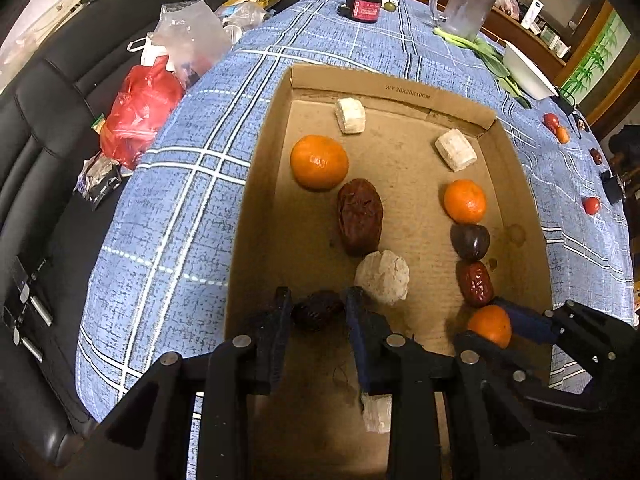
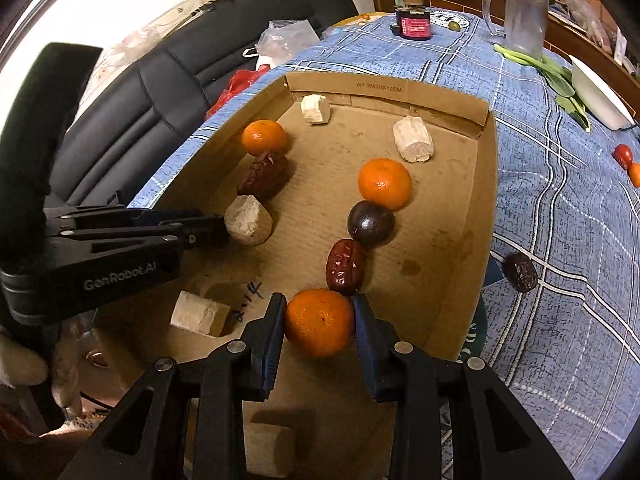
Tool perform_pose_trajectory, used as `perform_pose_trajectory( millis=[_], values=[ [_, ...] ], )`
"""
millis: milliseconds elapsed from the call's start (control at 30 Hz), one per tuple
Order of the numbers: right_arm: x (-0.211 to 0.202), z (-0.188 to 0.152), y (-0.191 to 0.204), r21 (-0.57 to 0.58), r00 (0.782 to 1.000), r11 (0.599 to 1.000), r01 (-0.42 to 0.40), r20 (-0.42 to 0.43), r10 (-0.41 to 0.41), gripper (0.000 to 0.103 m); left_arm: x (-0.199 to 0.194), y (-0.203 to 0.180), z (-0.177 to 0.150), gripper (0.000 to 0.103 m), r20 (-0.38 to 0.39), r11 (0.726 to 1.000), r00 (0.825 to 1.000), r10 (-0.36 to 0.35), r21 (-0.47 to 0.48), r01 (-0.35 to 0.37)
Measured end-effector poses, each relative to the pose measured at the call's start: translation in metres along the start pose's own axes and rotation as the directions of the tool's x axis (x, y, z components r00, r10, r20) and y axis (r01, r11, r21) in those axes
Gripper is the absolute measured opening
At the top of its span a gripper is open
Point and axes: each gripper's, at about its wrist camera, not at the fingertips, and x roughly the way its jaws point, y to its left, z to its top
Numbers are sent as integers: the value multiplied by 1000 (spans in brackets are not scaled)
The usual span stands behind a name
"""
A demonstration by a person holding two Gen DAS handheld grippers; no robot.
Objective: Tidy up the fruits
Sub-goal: 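Carry the plum and orange into the box and open both tools, then move both open tools toward the dark date and red tomato on the table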
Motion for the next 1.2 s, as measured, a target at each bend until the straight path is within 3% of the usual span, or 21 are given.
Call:
perform_pose_trajectory(
  millis=[133, 200, 267, 567, 867, 1200],
  values=[
    [1, -1, 2, 1, 1000, 1000, -12, 5, 12, 39, -7, 0, 3, 34, 18, 1000, 1000, 8, -8, -8],
    [-1, -1, 2, -2, 1000, 1000, -17, 9, 17, 52, -10, -1, 4, 40, 27, 1000, 1000, 15, -8, -14],
    [-5, 0, 3, -12, 1000, 1000, -18, 24, 19, 56, -15, -4, 4, 42, 44, 1000, 999, 25, -3, -25],
    [-41, -5, -7, -2, 993, 1000, -16, 121, 17, 56, -49, -42, 0, 44, 154, 983, 977, 146, 85, -161],
    [-74, -21, -52, 106, 986, 994, -6, 166, -12, 57, -73, -98, -9, 48, 223, 967, 961, 163, 155, -200],
    [-103, -57, -97, 161, 986, 986, 46, 151, -70, 61, -72, -160, -24, 49, 244, 952, 959, 144, 232, -202]
  ],
)
